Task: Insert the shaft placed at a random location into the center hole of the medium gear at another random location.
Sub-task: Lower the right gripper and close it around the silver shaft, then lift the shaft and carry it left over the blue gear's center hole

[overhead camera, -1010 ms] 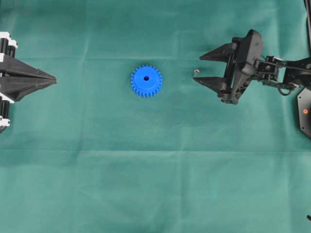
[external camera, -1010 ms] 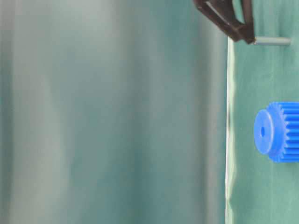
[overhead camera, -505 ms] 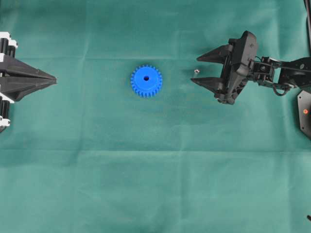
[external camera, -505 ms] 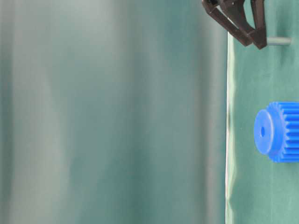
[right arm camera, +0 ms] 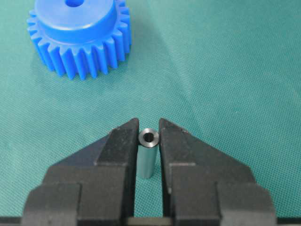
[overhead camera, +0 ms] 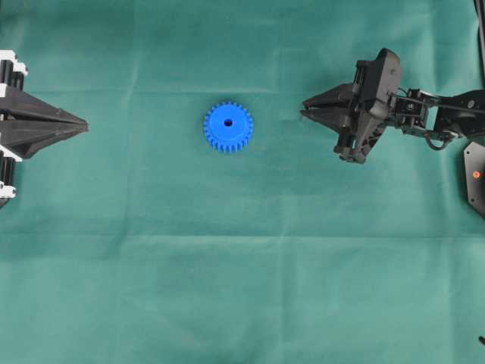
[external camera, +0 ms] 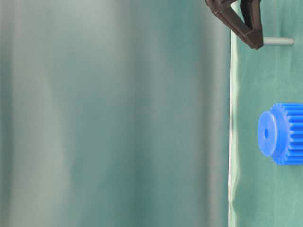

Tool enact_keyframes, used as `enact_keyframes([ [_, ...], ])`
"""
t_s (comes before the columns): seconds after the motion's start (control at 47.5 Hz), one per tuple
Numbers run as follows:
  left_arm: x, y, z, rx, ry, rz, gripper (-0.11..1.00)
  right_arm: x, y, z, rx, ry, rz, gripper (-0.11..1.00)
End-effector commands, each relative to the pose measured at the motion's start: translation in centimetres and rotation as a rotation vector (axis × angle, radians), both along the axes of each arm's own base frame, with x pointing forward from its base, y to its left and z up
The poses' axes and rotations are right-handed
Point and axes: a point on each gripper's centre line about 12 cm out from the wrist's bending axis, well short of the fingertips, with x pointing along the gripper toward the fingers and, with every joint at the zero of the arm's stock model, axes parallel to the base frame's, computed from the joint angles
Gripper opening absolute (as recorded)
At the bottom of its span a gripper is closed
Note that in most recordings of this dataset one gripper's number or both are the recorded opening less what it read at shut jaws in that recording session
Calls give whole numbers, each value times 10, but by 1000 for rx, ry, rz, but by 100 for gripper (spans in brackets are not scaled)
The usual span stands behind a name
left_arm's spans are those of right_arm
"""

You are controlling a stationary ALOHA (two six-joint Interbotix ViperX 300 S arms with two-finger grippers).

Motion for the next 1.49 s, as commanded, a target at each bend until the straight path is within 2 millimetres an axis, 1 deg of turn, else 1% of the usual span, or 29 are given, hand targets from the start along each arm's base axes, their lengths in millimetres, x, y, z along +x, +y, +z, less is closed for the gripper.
enact_keyframes([
  [0.0, 2, 0, 6, 3, -12, 1, 0, 5, -3, 7, -14, -28, -1, 13],
  [0.147, 2, 0, 6, -2, -9, 1, 0, 5, -3, 15, -14, -37, -3, 13],
  [0.421, 2, 0, 6, 0, -9, 1, 0, 4, -2, 59, -19, -52, 3, 13],
  [0.484, 2, 0, 6, 0, -9, 1, 0, 2, -1, 66, -22, -53, 5, 13],
  [0.568, 2, 0, 6, 0, -9, 1, 0, 1, -1, 69, -22, -58, 4, 13],
  [0.884, 2, 0, 6, -3, -9, 1, 0, 4, -1, 69, -23, -57, 7, 13],
  [1.031, 2, 0, 6, -3, -11, 1, 0, 12, 0, 71, -24, -62, 19, 13],
  [1.178, 2, 1, 6, -2, -9, 4, 0, 28, 2, 73, -23, -70, 36, 13],
  [1.473, 2, 3, 5, -3, -5, 15, 0, 74, 8, 79, -28, -94, 82, 13],
])
